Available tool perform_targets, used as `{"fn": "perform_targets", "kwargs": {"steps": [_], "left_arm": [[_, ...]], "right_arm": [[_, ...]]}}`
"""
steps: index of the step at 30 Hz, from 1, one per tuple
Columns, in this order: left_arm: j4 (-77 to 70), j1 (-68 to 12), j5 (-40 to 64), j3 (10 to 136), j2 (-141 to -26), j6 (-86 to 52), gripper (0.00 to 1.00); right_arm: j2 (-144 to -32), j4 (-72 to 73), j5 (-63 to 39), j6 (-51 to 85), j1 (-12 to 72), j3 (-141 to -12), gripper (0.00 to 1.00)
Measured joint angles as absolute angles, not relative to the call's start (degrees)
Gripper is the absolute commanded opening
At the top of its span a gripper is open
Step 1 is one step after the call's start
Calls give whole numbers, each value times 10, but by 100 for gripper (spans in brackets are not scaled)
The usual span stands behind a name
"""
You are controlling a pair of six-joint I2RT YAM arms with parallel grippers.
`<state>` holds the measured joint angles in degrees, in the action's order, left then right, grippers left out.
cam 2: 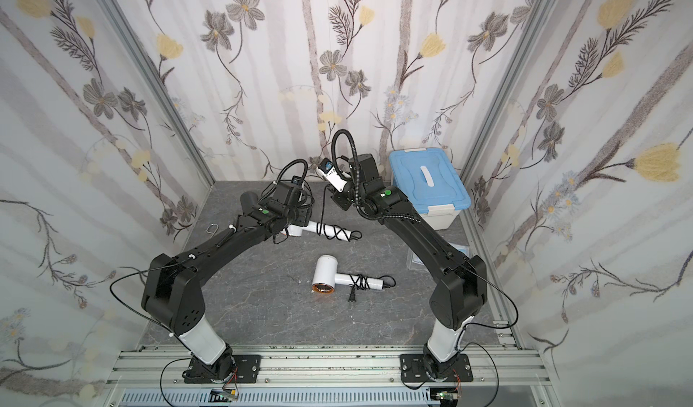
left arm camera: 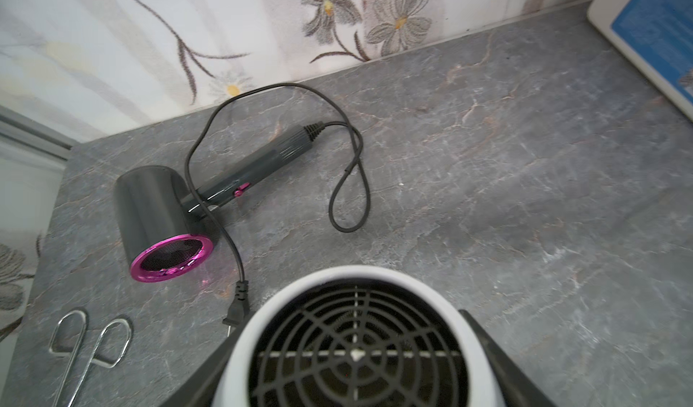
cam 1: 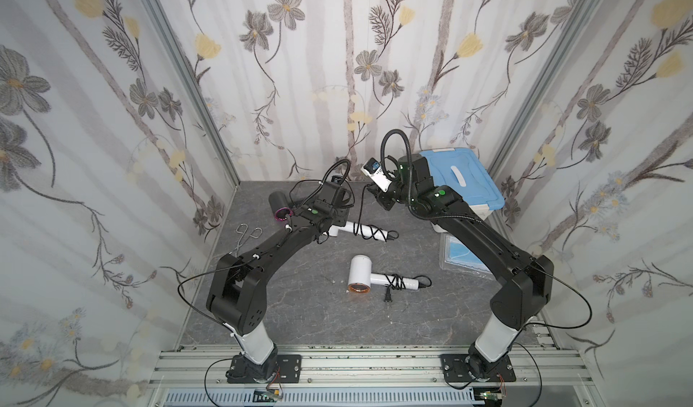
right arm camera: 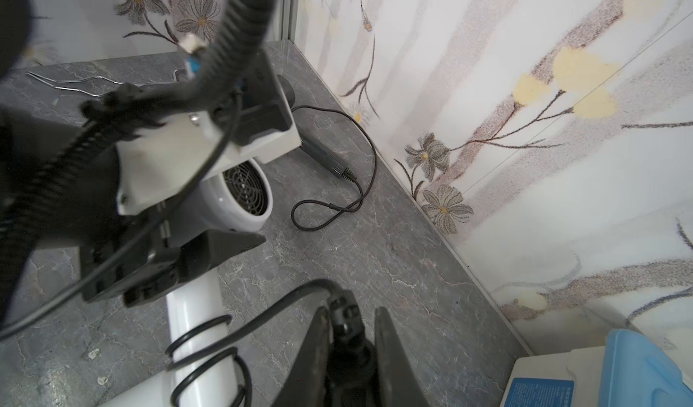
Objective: Wrap the cord around the hair dryer
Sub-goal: Wrap the power cord around the hair dryer.
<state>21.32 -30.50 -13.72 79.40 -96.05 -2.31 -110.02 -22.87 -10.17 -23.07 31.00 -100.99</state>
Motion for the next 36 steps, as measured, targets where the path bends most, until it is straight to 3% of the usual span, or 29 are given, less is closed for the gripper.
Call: {"fn": "perform_targets", "kwargs": {"steps": [4, 9, 14, 20, 29, 36], "left_arm": [[215, -303, -92, 776, -919, -21, 0], [195, -290, -12, 726, -842, -33, 0], [163, -249, 56, 674, -750, -78, 0], [122, -219, 91, 658, -692, -151, 0], [92, -216, 41, 652, -706, -271, 0], [96, -224, -70, 652, -731, -335, 0]], "right_arm": [[-1129, -233, -145, -231, 290, -1035, 0], [-1150, -229, -275, -230, 254, -1022, 0], [-1149, -177, -397, -214, 229, -955, 0], [-1103, -48, -468, -165, 226, -839, 0], [-1050, 214, -494, -43, 225, -633, 0], [-1030, 301, -456, 6, 262, -562, 0]]}}
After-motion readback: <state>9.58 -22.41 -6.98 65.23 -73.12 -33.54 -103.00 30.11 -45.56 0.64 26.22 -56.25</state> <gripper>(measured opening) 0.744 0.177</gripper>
